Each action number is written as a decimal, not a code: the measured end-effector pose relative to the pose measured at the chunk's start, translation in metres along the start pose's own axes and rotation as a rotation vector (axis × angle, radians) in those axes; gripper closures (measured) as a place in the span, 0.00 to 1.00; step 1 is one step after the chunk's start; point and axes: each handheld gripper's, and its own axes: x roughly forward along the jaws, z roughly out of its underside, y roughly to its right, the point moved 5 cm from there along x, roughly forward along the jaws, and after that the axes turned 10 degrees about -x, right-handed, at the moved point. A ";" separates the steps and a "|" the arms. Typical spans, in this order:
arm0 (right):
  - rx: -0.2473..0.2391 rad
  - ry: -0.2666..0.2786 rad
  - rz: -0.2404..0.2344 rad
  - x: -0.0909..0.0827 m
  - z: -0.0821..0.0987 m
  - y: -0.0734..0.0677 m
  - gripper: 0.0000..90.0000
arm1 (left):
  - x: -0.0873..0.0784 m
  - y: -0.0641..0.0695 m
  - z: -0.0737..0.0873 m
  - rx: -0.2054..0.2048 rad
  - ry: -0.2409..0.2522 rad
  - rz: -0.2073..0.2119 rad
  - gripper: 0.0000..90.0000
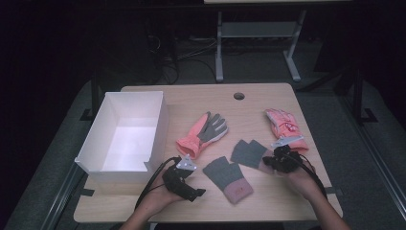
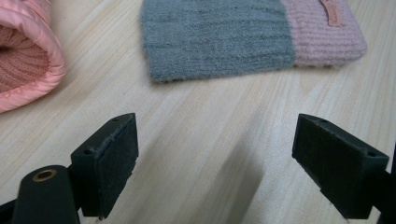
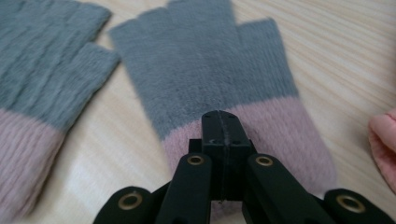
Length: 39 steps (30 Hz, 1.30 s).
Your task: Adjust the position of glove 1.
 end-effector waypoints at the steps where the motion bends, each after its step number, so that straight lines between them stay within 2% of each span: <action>1: -0.009 0.014 0.004 -0.003 0.001 0.000 1.00 | 0.000 0.000 0.000 0.002 -0.001 -0.001 0.16; 3: -0.009 0.050 0.038 -0.012 -0.001 0.010 1.00 | 0.000 0.000 0.000 0.009 -0.004 0.001 0.16; 6: 0.011 0.060 0.072 -0.016 -0.001 0.022 1.00 | 0.000 0.001 0.000 0.003 -0.005 0.004 0.16; 7: 0.027 0.057 0.107 -0.017 0.001 0.035 1.00 | 0.001 0.001 0.000 0.005 -0.006 0.004 0.16; 8: 0.027 0.057 0.107 -0.017 0.001 0.035 1.00 | 0.001 0.001 0.000 0.004 -0.006 0.004 0.16; 10: 0.029 0.047 0.124 -0.016 0.002 0.045 1.00 | 0.002 0.001 0.001 0.000 -0.005 0.004 0.16; 13: -0.007 0.013 0.133 -0.010 0.007 0.051 1.00 | 0.001 0.001 0.000 -0.009 -0.001 0.006 0.16; 16: -0.017 -0.022 0.113 -0.006 0.013 0.049 1.00 | 0.002 0.001 0.000 -0.003 -0.004 0.007 0.16; 19: -0.027 -0.020 0.099 -0.008 0.014 0.044 1.00 | 0.001 0.001 0.000 0.000 -0.005 0.007 0.16; 20: -0.029 -0.022 0.073 -0.012 0.016 0.036 1.00 | 0.001 0.001 0.000 -0.001 -0.004 0.006 0.16; 21: -0.029 -0.022 0.073 -0.012 0.016 0.036 1.00 | 0.001 0.001 0.000 -0.001 -0.004 0.006 0.16; 23: -0.041 -0.020 0.041 -0.015 0.020 0.024 1.00 | 0.000 -0.001 0.001 0.012 -0.019 0.002 0.16; 27: -0.044 -0.019 0.038 -0.018 0.021 0.017 1.00 | 0.000 0.001 0.000 -0.007 -0.004 0.004 0.16; 28: -0.031 -0.010 0.041 -0.020 0.019 0.016 0.97 | 0.000 0.001 0.000 -0.006 -0.002 0.005 0.16; 29: -0.013 0.028 0.038 -0.024 0.010 0.013 0.91 | 0.000 0.000 0.000 0.001 -0.008 0.003 0.16; 30: -0.003 0.048 0.031 -0.025 0.007 0.012 0.89 | 0.000 0.000 0.000 0.001 -0.008 0.003 0.16; 32: 0.028 0.083 0.000 -0.021 -0.002 0.007 0.86 | 0.000 0.000 0.000 0.014 -0.016 0.003 0.16; 36: 0.042 0.073 -0.003 -0.010 -0.011 0.002 0.80 | 0.001 0.001 0.000 0.020 -0.014 0.003 0.16; 37: 0.076 0.068 -0.017 -0.001 -0.015 0.001 0.77 | 0.001 0.001 0.000 0.009 -0.009 0.005 0.16; 38: 0.076 0.068 -0.017 -0.001 -0.015 0.001 0.77 | 0.001 0.001 0.000 0.013 -0.012 0.005 0.16; 39: 0.087 0.066 -0.016 0.005 -0.017 0.001 0.75 | 0.001 0.001 0.000 -0.005 0.003 0.008 0.16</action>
